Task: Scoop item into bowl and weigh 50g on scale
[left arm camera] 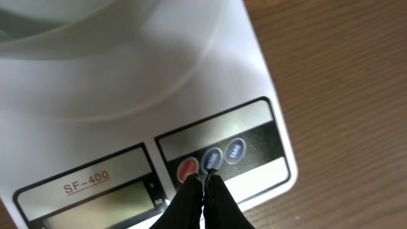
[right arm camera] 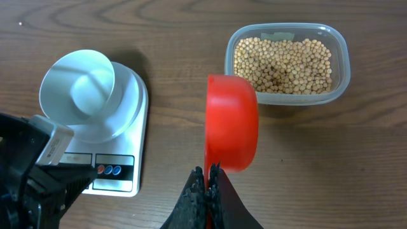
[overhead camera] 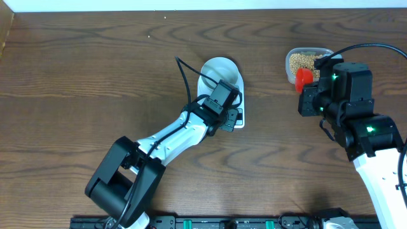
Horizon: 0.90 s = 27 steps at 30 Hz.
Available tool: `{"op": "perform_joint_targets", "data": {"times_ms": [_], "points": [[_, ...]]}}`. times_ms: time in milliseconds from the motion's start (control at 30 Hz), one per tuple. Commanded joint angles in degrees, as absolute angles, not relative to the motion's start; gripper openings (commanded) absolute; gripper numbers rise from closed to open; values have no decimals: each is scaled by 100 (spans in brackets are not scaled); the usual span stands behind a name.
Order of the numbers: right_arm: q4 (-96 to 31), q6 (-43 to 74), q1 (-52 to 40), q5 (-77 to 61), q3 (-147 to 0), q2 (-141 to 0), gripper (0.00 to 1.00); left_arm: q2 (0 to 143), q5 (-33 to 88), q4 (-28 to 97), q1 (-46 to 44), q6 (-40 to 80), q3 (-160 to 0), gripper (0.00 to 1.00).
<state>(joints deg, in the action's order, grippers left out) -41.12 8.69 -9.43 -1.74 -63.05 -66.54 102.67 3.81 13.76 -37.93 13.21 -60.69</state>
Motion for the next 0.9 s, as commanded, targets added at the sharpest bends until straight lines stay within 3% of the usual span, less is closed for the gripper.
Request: {"op": "perform_joint_targets", "data": {"times_ms": [0,867], "points": [[-4134,915,-904,-207,-6410,-6657,1,10455,75,1356,-3769,1221,-6005,8],[-4158,917,-904,-207,-6410,-6657,1,10965,-134,1337,-3769,1579,-6005,7]]}}
